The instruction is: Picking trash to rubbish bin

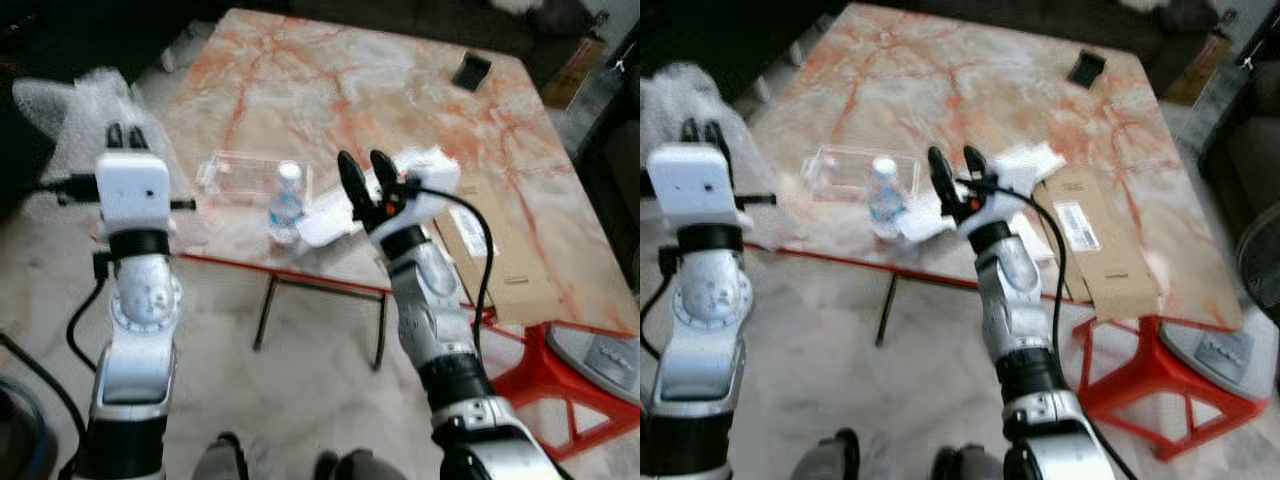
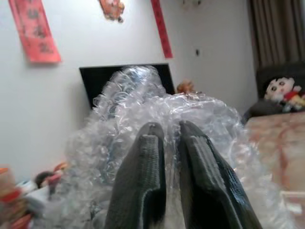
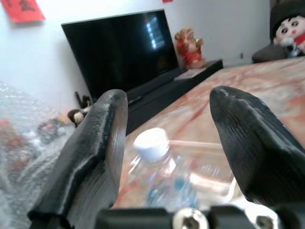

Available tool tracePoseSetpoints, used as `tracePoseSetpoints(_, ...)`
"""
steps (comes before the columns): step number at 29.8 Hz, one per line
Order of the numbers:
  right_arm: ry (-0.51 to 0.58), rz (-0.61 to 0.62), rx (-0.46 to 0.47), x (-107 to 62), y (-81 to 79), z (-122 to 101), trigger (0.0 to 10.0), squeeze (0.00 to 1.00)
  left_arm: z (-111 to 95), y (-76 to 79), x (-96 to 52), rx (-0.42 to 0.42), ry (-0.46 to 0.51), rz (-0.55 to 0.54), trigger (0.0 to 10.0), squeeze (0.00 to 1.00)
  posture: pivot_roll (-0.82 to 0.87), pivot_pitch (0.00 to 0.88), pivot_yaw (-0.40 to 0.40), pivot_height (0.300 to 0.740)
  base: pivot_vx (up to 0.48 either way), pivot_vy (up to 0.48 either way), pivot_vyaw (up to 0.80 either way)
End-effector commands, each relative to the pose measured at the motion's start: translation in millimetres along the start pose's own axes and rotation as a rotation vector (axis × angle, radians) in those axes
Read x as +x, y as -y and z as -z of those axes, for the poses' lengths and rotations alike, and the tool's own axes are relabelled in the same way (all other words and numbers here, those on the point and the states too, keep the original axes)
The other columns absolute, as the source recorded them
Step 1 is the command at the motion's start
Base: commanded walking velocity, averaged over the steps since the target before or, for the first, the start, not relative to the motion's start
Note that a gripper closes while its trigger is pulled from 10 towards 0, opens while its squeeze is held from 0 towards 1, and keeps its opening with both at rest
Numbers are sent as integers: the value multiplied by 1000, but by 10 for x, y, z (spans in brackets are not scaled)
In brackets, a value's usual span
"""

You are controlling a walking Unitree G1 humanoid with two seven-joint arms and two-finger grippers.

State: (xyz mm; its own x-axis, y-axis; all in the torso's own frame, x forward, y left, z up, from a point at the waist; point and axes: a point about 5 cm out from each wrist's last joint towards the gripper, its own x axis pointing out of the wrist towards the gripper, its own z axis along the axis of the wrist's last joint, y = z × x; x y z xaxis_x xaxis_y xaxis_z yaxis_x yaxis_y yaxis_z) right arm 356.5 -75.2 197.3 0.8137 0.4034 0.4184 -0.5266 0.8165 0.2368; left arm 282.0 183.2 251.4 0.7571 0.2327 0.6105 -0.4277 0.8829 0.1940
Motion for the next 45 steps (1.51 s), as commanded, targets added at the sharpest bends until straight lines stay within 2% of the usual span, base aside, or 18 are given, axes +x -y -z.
tracePoseSetpoints(1, 8, 10, -4, -5, 37, -39, 10000, 0, -56, 37, 21, -12, 27, 13, 10000, 0, 93, 168, -113, 740, 0, 0, 0)
tracePoseSetpoints(10, 4, 16, -4, -26, 48, -37, 10000, 0, -55, 45, 21, -13, 25, 16, 10000, 0, 84, 178, -114, 740, 0, 0, 0)
tracePoseSetpoints(41, -9, 16, -6, -37, 48, -38, 10000, 0, -72, 78, 26, -22, 16, 16, 10000, 0, 71, 201, -124, 740, -265, 0, 0)
tracePoseSetpoints(45, -21, 23, -14, -64, 82, -27, 10000, 0, -11, 94, -5, -30, -13, 19, 10000, 0, 68, 204, -126, 740, -266, 0, 0)
